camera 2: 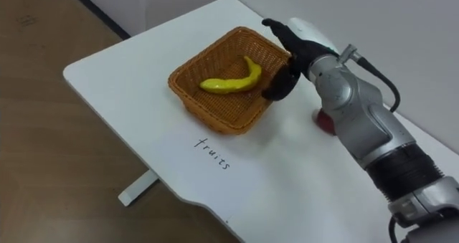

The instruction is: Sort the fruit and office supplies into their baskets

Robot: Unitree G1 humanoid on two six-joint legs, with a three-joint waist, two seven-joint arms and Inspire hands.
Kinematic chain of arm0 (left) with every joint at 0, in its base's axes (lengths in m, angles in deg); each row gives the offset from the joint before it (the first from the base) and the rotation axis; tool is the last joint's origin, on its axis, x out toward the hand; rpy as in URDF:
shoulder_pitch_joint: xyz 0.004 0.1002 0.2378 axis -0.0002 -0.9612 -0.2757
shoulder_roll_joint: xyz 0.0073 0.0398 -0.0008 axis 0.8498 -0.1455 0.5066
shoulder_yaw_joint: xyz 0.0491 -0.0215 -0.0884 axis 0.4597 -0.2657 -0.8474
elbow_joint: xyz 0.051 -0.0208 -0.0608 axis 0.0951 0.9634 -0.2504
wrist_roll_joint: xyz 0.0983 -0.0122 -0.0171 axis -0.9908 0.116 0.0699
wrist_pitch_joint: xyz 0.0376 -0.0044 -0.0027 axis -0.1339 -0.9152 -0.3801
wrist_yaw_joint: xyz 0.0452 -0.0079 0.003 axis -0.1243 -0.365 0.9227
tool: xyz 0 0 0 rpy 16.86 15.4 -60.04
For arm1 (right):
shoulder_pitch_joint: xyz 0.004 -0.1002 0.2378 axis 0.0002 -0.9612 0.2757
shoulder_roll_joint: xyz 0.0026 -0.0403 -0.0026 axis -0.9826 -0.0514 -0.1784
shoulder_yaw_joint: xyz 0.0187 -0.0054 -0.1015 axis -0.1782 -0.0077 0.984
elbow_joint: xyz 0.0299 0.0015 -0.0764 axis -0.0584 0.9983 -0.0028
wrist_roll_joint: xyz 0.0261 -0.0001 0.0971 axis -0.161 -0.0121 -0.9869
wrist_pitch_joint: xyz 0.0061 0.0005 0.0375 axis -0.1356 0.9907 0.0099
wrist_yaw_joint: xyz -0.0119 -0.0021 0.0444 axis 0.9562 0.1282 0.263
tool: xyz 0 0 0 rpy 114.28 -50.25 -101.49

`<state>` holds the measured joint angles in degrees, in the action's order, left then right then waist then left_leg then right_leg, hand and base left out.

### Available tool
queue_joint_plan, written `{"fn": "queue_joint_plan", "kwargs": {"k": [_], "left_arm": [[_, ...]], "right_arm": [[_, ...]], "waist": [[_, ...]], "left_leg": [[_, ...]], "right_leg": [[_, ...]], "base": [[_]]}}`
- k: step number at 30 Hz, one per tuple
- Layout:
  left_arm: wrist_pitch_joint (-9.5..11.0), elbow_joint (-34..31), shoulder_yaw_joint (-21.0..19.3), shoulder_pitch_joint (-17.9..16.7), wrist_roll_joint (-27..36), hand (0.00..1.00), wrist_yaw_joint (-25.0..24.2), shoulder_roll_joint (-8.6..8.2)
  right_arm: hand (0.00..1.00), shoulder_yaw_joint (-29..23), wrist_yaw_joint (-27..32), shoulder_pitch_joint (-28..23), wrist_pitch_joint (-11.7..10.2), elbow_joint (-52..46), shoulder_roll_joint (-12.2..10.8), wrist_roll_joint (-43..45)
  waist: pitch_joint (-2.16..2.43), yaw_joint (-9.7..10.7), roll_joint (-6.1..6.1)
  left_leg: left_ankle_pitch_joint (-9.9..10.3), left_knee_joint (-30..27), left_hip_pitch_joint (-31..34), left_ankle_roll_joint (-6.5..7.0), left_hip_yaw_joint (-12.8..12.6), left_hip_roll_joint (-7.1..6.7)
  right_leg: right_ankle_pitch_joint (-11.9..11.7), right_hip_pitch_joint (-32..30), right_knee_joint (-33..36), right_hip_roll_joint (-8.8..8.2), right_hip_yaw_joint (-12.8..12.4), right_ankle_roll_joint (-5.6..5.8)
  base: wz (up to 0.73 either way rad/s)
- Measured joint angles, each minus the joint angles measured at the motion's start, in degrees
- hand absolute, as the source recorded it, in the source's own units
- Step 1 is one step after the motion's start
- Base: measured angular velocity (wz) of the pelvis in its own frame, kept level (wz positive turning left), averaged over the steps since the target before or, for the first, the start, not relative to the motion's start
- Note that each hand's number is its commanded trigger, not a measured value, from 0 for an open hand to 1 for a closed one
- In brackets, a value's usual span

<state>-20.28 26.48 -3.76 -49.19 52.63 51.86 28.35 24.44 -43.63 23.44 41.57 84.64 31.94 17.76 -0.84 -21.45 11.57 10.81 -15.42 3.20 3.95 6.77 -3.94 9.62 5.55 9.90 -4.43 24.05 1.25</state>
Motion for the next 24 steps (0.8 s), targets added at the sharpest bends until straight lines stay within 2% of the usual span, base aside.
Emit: {"fn": "queue_joint_plan", "kwargs": {"k": [5,9,12,14,15,17,24], "left_arm": [[0.0,0.0,0.0,0.0,0.2,0.0,0.8,-0.2],[0.3,-0.2,0.0,0.3,-0.2,0.0,0.8,-0.18],[0.1,-0.4,0.0,0.4,-0.1,0.0,0.8,-0.22],[0.2,-0.5,0.1,0.6,0.1,0.0,0.9,-0.3],[0.2,-0.5,0.1,0.6,0.1,0.0,0.9,-0.34],[0.2,-0.4,0.2,0.8,0.1,0.0,0.9,-0.49],[-0.2,-2.7,0.9,0.8,-0.1,0.0,0.9,-0.57]], "right_arm": [[0.0,-4.3,0.2,0.0,0.0,1.0,0.2,-2.5],[0.0,-8.7,0.9,-1.0,0.0,0.6,0.4,-2.4],[0.0,-9.4,0.9,-1.1,0.1,0.4,0.6,-1.3],[0.0,-9.4,0.9,-1.1,0.1,0.3,0.6,-1.2],[0.0,-9.4,0.9,-1.1,0.1,0.2,0.6,-1.2],[0.0,-9.5,0.9,-1.2,0.2,0.5,0.6,-1.2],[0.0,-9.5,0.9,-1.6,0.2,1.0,1.7,-1.3]], "waist": [[0.49,2.7,-1.01],[0.71,4.6,-1.16],[0.96,6.0,-1.54],[1.33,7.4,-2.03],[1.35,7.6,-2.13],[1.02,8.6,-2.76],[1.04,10.1,-3.19]], "left_leg": [[0.0,0.1,-0.9,0.02,-0.6,0.13],[0.0,-0.1,-0.8,0.07,-1.3,0.18],[0.0,-0.1,-0.9,0.15,-1.9,0.19],[0.0,-0.1,-1.1,0.23,-2.2,0.12],[0.0,-0.1,-1.5,0.23,-2.3,0.13],[0.0,0.3,-3.0,0.3,-2.4,0.12],[0.1,0.6,-3.9,0.31,-2.2,0.13]], "right_leg": [[0.0,0.3,0.8,-0.26,-0.4,0.05],[0.0,0.1,0.9,-0.35,-0.6,0.06],[0.0,0.0,1.0,-0.4,-1.5,0.05],[0.0,0.0,1.1,-0.42,-2.1,0.06],[0.0,0.1,1.1,-0.4,-2.2,0.06],[0.0,1.4,1.0,-0.33,-2.3,0.07],[0.0,2.5,0.9,-0.37,-2.0,0.07]], "base": [[-0.07],[-0.1],[-0.12],[-0.08],[-0.07],[-0.02],[0.0]]}}
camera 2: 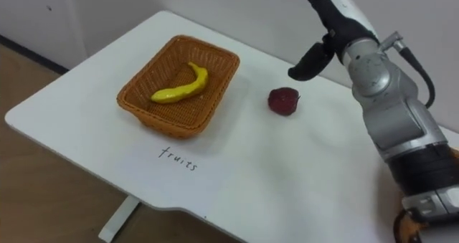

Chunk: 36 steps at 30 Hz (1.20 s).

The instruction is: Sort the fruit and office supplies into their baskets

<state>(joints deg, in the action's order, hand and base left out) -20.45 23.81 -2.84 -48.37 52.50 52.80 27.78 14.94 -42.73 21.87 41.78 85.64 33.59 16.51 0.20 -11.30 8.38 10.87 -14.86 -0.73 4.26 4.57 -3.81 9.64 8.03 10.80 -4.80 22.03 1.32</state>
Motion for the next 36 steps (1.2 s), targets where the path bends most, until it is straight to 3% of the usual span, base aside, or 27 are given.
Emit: {"fn": "queue_joint_plan", "kwargs": {"k": [6,10,15,16,17,19,21,23,25,29,33,36], "left_arm": [[-0.5,-1.8,0.8,-1.1,0.0,0.0,-0.2,0.01],[-0.5,-1.8,0.8,-1.2,-0.1,0.0,-0.2,0.04],[-1.4,-2.0,0.8,-0.9,-0.9,0.0,-0.1,0.15],[-1.5,-2.0,0.8,-0.9,-1.2,0.0,-0.1,0.25],[-1.5,-2.1,0.8,-0.8,-1.2,0.0,-0.1,0.41],[-1.4,-2.9,1.1,-0.7,-1.2,0.0,-0.2,1.07],[-1.4,-3.0,1.8,-0.1,-0.9,0.0,-0.3,1.46],[-1.4,-3.0,3.1,0.7,-0.3,0.0,-0.3,2.07],[-1.3,-3.0,4.1,1.5,0.0,0.0,-0.2,2.38],[-1.5,-3.0,5.9,2.4,0.6,0.0,0.1,2.66],[-1.3,-2.9,6.1,3.8,0.5,0.0,1.6,2.88],[-1.3,-2.8,6.1,4.2,0.5,0.0,2.7,3.0]], "right_arm": [[0.0,0.0,0.0,-0.6,0.4,0.7,0.6,0.1],[0.0,0.0,0.0,-2.6,0.4,1.2,0.6,0.0],[0.0,0.0,0.0,-2.9,1.2,3.0,0.6,0.9],[0.0,0.1,0.0,-2.9,1.2,3.9,0.6,1.5],[0.0,0.3,0.0,-2.9,1.1,4.8,0.6,1.6],[0.0,0.4,0.1,-3.1,1.3,8.8,0.5,1.6],[0.0,0.5,0.3,-3.1,1.4,11.8,0.5,1.2],[0.0,1.5,1.0,-3.1,1.6,15.1,0.5,0.6],[0.0,2.2,1.1,-3.0,1.6,16.2,0.5,0.6],[0.0,5.5,2.1,-1.8,1.6,18.9,0.5,0.4],[0.0,6.9,3.0,-0.1,1.6,25.1,0.5,-1.9],[0.0,7.2,3.7,2.7,1.7,27.4,0.5,-3.0]], "waist": [[0.05,0.1,-1.43],[0.09,-0.1,-1.77],[0.41,-0.4,-0.8],[0.01,-0.5,-0.32],[-0.07,-0.5,-0.03],[0.24,-0.8,1.07],[-0.01,-1.8,1.91],[-0.04,-3.3,2.56],[0.08,-3.5,2.87],[-0.2,-4.9,3.07],[-1.19,-6.6,3.67],[-1.21,-6.6,4.23]], "left_leg": [[0.1,0.0,-0.1,0.11,-0.2,-0.08],[0.0,0.2,-0.1,0.1,0.0,-0.06],[0.0,0.2,1.2,-0.02,0.2,-0.05],[-0.1,0.2,1.4,-0.04,0.3,-0.04],[-0.1,0.1,1.5,-0.06,0.4,-0.04],[-0.1,-0.7,3.2,-0.13,1.1,-0.01],[-0.1,-0.8,3.8,-0.14,1.1,0.01],[-0.1,-1.0,4.9,-0.14,1.3,-0.03],[-0.1,-1.9,6.6,-0.15,1.7,-0.07],[-0.1,-2.7,8.9,-0.2,1.7,-0.03],[-0.3,-2.8,10.9,-0.44,1.8,0.11],[-0.4,-3.6,13.7,-0.54,1.8,0.39]], "right_leg": [[0.0,0.0,0.0,-0.02,0.0,0.05],[0.0,0.1,0.0,0.21,0.1,0.11],[0.0,-1.2,0.0,0.26,0.4,0.11],[0.0,-1.2,-0.1,0.29,0.7,0.1],[0.0,-1.2,-0.1,0.31,1.0,0.1],[0.0,-2.2,-0.1,0.47,1.8,0.1],[0.0,-2.7,-0.1,0.53,1.9,0.08],[0.0,-3.7,-0.1,0.55,1.9,0.07],[0.0,-5.2,0.0,0.58,2.1,0.05],[-0.1,-7.1,0.0,0.69,1.9,-0.15],[-0.3,-8.9,0.0,0.84,1.8,-0.45],[-0.6,-11.3,0.0,1.13,1.9,-0.82]], "base": [[0.0],[0.02],[0.01],[0.08],[0.16],[0.18],[0.06],[0.02],[0.09],[0.01],[0.0],[-0.01]]}}
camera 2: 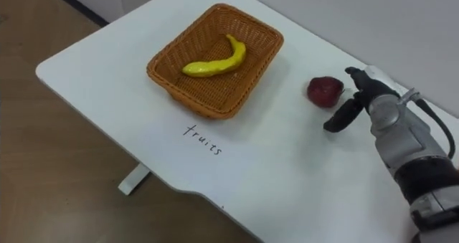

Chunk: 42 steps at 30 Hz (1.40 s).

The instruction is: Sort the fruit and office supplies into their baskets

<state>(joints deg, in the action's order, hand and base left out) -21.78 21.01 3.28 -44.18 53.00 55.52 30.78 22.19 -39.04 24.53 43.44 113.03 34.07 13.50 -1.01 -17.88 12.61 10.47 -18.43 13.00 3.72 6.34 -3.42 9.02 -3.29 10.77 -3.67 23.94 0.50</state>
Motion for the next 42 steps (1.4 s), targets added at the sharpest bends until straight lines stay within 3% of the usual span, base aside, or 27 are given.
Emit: {"fn": "queue_joint_plan", "kwargs": {"k": [5,13,17,26,42], "left_arm": [[0.4,0.4,1.0,2.4,0.2,0.0,2.1,0.4],[3.0,1.0,4.5,4.1,2.9,0.0,2.5,0.95],[3.0,1.6,5.4,4.0,3.5,0.0,1.9,0.97],[2.9,2.8,7.3,3.9,3.6,0.0,0.6,1.05],[2.6,3.2,7.9,2.8,3.6,0.0,0.4,1.22]], "right_arm": [[0.0,3.1,1.1,1.9,-0.6,0.4,0.0,-3.0],[0.0,3.2,2.3,2.5,-2.2,1.8,-0.1,-3.3],[0.0,3.2,2.5,2.5,-2.7,1.7,-0.6,-3.2],[0.0,4.1,3.2,3.1,-2.8,2.5,-0.6,-3.2],[0.0,4.4,4.1,3.9,-3.1,3.9,-0.6,-2.0]], "waist": [[-0.43,0.0,0.74],[-0.5,0.0,0.91],[-0.76,-0.7,0.58],[-0.9,-1.5,0.4],[-0.98,-1.8,0.09]], "left_leg": [[0.0,-0.1,0.9,-0.04,-0.2,0.09],[0.0,0.1,1.1,-0.02,-1.1,0.22],[0.0,0.9,0.7,-0.06,-1.6,0.57],[-0.1,0.7,0.8,-0.23,-1.5,0.71],[-0.1,-0.1,1.1,-0.22,-1.5,0.72]], "right_leg": [[-0.1,-1.1,-0.2,0.06,-0.1,-0.08],[-0.1,-1.8,-0.1,-0.12,-0.4,-0.01],[-0.4,-1.8,-0.1,0.3,-1.8,-0.14],[-0.5,-1.8,-0.1,0.46,-1.7,-0.32],[-0.5,-1.8,-0.1,0.24,0.1,-0.34]], "base": [[-0.02],[-0.06],[-0.1],[0.0],[0.0]]}}
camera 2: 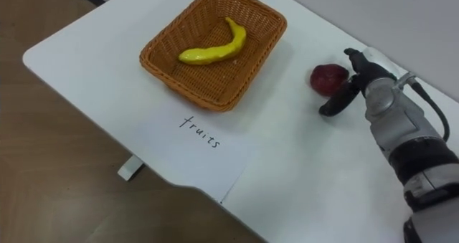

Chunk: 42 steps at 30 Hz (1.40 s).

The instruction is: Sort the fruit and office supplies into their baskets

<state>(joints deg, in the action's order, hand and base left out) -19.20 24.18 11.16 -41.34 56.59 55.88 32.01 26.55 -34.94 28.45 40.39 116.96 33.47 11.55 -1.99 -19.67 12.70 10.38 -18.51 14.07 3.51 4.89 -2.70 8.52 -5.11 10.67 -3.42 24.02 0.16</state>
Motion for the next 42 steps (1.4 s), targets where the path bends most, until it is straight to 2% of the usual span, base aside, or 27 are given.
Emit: {"fn": "queue_joint_plan", "kwargs": {"k": [11,23,33,42], "left_arm": [[0.1,0.0,0.0,0.0,0.0,0.0,0.0,0.02],[0.5,0.1,-0.1,0.0,0.0,0.0,-0.6,0.15],[0.5,0.1,-0.1,-0.2,-0.6,0.0,-0.5,0.3],[0.4,0.0,0.1,-0.2,-0.6,0.0,-0.7,1.08]], "right_arm": [[0.0,0.0,0.3,0.0,-0.2,0.1,0.0,0.1],[0.0,0.2,0.3,0.0,-2.2,0.0,0.0,0.1],[0.0,0.8,1.1,0.4,-2.7,0.4,0.1,0.0],[0.0,1.1,0.7,1.2,-2.7,3.0,0.1,-0.5]], "waist": [[-0.06,-1.0,-0.27],[-0.04,-1.2,-0.82],[0.22,-1.3,-1.04],[-0.1,-1.5,-1.6]], "left_leg": [[0.0,0.0,0.2,0.0,0.0,0.05],[0.0,-0.3,0.3,0.0,0.1,0.04],[0.0,-0.9,1.5,-0.01,0.3,0.08],[-0.1,-1.4,2.2,-0.16,1.4,-0.06]], "right_leg": [[-0.1,-0.1,0.0,0.02,0.2,-0.14],[-0.1,-0.1,0.0,0.01,0.4,-0.14],[-0.3,-0.9,0.2,0.0,1.4,-0.39],[-0.5,-1.0,0.3,-0.02,3.0,-0.46]], "base": [[0.0],[0.0],[0.0],[0.05]]}}
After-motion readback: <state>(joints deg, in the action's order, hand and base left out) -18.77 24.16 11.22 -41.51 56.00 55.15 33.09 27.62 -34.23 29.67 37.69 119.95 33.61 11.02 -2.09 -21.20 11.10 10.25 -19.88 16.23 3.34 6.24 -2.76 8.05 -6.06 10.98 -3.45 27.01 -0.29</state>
